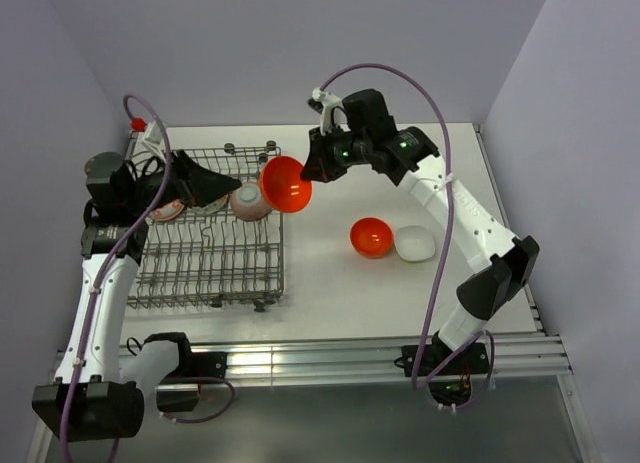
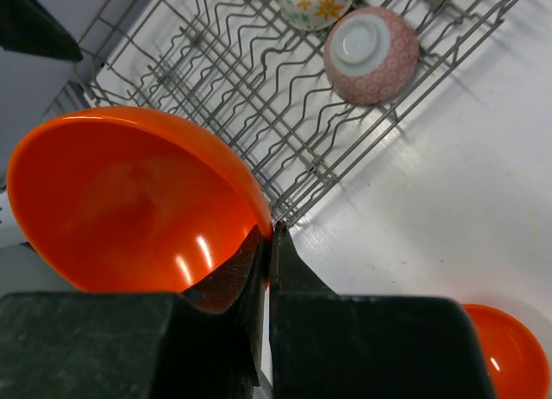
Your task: Load the bowls into the dish rack
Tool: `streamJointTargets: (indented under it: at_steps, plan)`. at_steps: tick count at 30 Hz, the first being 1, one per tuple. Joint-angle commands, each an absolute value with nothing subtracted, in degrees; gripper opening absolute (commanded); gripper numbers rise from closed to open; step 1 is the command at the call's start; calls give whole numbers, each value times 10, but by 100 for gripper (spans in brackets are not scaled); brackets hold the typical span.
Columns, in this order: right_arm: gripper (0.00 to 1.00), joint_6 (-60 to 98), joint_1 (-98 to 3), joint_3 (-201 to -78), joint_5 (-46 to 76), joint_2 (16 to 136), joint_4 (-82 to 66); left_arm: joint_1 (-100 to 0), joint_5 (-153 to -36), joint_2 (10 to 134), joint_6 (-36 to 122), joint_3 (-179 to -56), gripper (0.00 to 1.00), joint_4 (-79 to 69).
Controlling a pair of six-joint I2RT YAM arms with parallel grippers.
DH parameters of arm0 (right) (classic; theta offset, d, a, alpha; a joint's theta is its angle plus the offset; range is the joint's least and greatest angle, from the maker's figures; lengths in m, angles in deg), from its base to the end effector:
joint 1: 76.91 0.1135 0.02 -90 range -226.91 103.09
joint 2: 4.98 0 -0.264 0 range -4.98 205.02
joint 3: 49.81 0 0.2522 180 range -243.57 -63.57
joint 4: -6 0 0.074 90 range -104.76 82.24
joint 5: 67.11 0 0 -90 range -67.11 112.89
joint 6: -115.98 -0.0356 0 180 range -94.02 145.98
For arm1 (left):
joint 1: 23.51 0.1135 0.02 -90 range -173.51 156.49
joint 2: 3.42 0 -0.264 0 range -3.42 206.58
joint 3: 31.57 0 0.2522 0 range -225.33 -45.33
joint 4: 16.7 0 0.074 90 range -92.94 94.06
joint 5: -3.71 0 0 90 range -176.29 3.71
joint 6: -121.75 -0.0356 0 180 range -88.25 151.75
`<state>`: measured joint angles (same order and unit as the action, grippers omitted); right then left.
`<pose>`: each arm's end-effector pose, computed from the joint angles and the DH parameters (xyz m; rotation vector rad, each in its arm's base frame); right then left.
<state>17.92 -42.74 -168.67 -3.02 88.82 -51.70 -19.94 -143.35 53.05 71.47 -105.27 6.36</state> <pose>0.2852 0.2124 0.4266 -0.7661 2.0790 0.9050 0.2094 -0.0169 0.3988 0.1410 1.7906 -1.2850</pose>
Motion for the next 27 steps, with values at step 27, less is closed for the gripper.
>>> streamJointTargets:
  at_steps: [27]
  plan:
    - [0, 162, -361, -1726, -7, 927, -475, -323, -1427, 563, 861, -939, 88, -87]
